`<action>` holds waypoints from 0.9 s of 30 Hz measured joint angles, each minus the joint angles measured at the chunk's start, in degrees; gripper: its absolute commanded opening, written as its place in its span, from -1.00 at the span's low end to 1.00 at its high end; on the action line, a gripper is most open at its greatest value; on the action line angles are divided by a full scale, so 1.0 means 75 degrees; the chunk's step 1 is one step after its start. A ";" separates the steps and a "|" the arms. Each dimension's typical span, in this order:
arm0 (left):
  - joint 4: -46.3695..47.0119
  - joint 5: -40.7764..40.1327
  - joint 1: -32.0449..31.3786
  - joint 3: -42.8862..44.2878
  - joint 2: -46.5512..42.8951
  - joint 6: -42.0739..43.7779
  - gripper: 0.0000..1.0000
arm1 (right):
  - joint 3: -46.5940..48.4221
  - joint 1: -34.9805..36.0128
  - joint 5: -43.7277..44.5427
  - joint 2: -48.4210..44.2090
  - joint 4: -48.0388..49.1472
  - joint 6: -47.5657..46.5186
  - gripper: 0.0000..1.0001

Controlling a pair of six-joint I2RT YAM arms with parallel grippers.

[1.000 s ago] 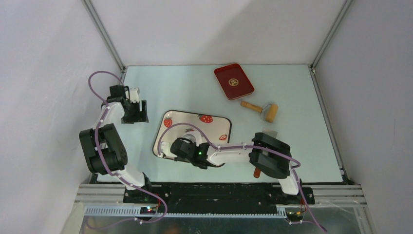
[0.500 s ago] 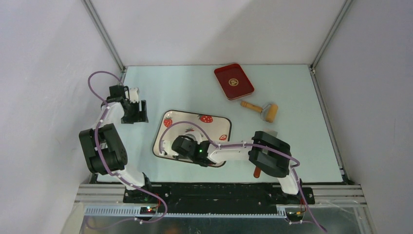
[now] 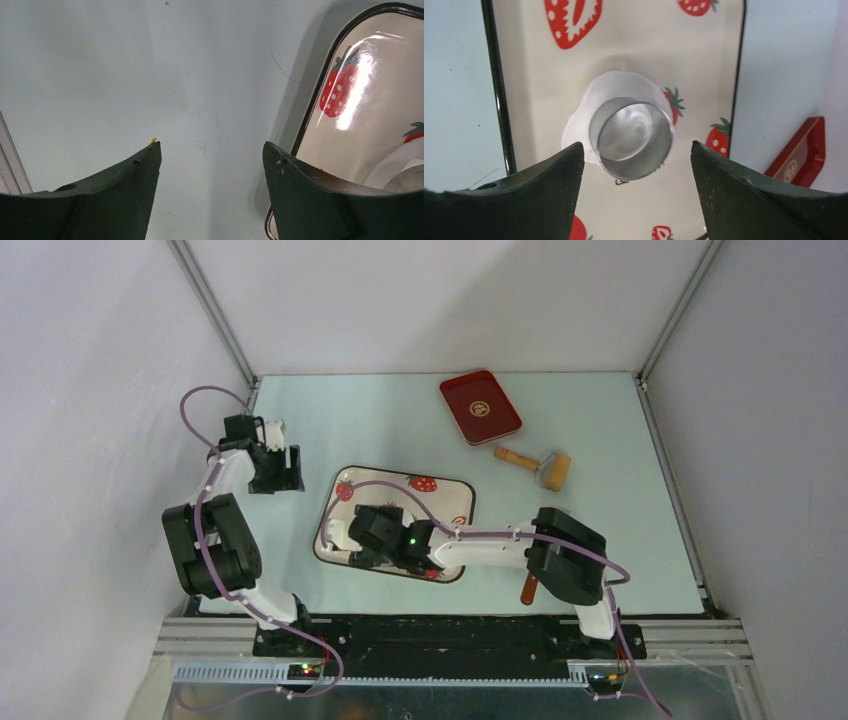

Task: Roll out the dumpling wrappers from the dough
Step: Press the dumpling wrapper on the work surface.

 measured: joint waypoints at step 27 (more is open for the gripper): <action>0.0061 -0.0082 -0.0979 -0.0516 -0.0157 0.0510 0.99 | -0.3756 0.1311 0.0079 -0.2981 0.0090 0.0545 0.99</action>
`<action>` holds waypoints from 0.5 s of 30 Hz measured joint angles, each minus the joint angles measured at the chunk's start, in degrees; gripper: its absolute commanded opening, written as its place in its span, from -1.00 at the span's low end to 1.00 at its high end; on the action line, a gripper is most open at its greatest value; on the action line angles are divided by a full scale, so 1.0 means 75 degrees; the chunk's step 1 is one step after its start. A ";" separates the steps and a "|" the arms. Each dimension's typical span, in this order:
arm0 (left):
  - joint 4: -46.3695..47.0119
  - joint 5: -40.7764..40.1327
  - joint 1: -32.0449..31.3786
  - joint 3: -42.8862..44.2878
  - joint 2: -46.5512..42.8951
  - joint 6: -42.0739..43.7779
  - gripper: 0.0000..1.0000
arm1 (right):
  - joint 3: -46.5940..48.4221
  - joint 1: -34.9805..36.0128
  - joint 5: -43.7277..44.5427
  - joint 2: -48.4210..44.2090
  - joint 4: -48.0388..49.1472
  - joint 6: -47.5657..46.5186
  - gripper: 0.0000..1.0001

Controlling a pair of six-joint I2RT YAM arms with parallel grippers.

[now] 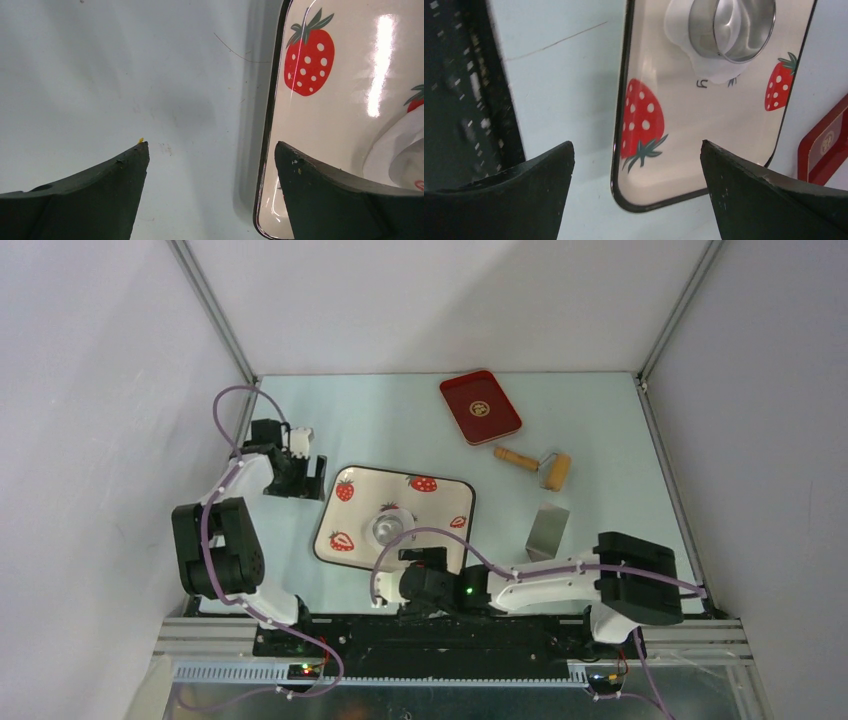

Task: Roll out the dumpling wrappers from the dough
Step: Press the dumpling wrapper on the work surface.

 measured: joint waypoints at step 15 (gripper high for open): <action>0.0102 -0.0638 -0.0676 0.0140 0.0711 -0.0020 0.96 | 0.0003 -0.1920 0.0737 0.1043 0.1402 0.0589 0.99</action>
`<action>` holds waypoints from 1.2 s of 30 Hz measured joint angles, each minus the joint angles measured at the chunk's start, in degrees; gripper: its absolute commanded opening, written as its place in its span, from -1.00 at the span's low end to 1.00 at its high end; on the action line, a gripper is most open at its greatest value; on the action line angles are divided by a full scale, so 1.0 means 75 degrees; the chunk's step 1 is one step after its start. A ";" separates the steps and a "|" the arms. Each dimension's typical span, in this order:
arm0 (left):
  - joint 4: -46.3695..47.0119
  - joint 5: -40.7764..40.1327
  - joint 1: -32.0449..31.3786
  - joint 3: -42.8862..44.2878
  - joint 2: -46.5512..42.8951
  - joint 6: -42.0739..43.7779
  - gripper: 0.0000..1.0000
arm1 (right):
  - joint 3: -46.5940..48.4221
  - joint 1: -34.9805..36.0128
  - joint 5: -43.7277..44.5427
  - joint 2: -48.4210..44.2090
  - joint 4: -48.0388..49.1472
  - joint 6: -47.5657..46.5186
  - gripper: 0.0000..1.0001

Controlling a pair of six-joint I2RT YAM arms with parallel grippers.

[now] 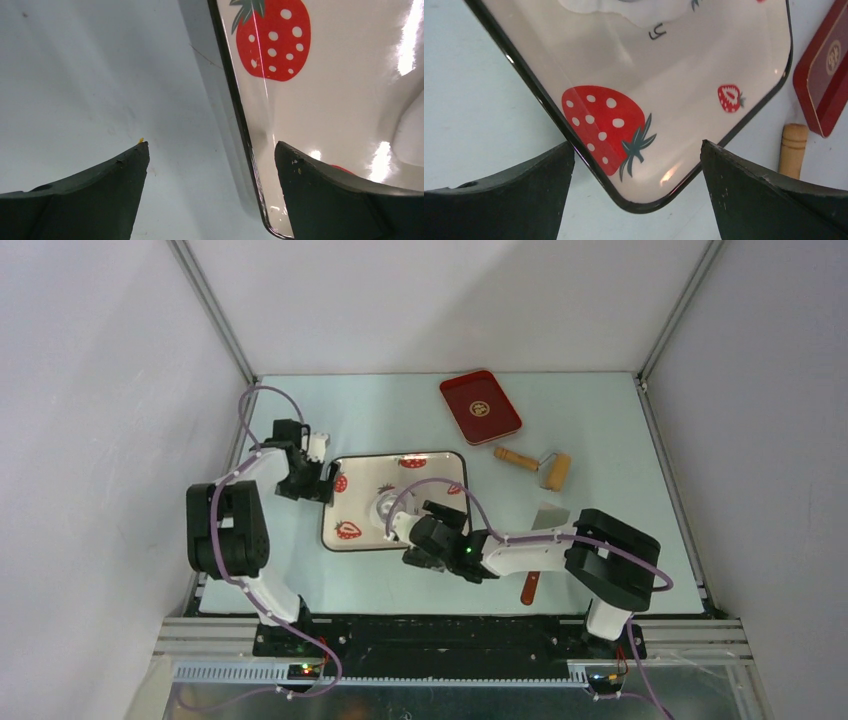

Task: Roll out the dumpling wrappers from the dough
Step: Press the dumpling wrapper on the work surface.

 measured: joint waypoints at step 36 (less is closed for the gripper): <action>-0.1224 0.0259 -0.1445 0.5071 0.3579 -0.1230 0.36 | 0.0213 -0.2672 -0.0259 -0.0085 -0.0087 0.0076 0.99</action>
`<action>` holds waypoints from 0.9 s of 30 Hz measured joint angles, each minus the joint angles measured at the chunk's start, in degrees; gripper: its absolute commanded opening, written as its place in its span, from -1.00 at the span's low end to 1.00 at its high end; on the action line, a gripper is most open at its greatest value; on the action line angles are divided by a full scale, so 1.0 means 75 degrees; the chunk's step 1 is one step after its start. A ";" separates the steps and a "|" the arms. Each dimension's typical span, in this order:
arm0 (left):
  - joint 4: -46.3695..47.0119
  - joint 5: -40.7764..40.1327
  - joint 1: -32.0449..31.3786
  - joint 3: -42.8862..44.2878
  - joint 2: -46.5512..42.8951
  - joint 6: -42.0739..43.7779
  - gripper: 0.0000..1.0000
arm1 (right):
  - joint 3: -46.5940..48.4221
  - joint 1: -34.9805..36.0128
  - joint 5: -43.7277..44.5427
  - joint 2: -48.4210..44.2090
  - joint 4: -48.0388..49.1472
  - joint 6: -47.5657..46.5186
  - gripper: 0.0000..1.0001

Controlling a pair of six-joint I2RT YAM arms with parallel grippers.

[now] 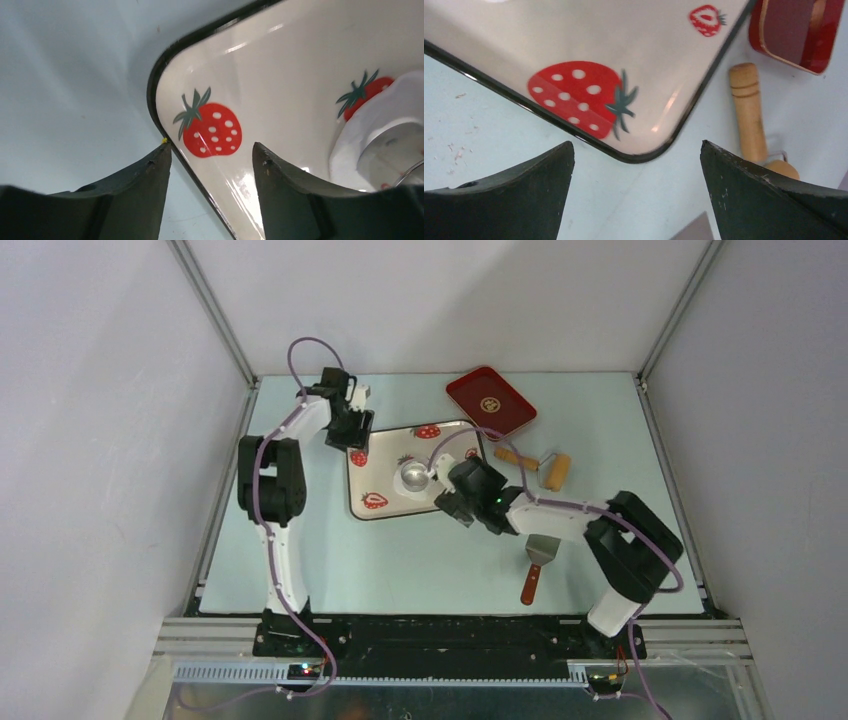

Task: Roll out the dumpling wrappers from the dough
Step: Press the dumpling wrapper on the work surface.

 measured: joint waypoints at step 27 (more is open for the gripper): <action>-0.0385 0.0385 -0.0009 -0.0050 -0.0828 0.1253 0.99 | 0.6814 -0.4205 -0.1562 0.2550 -0.2664 0.1303 0.21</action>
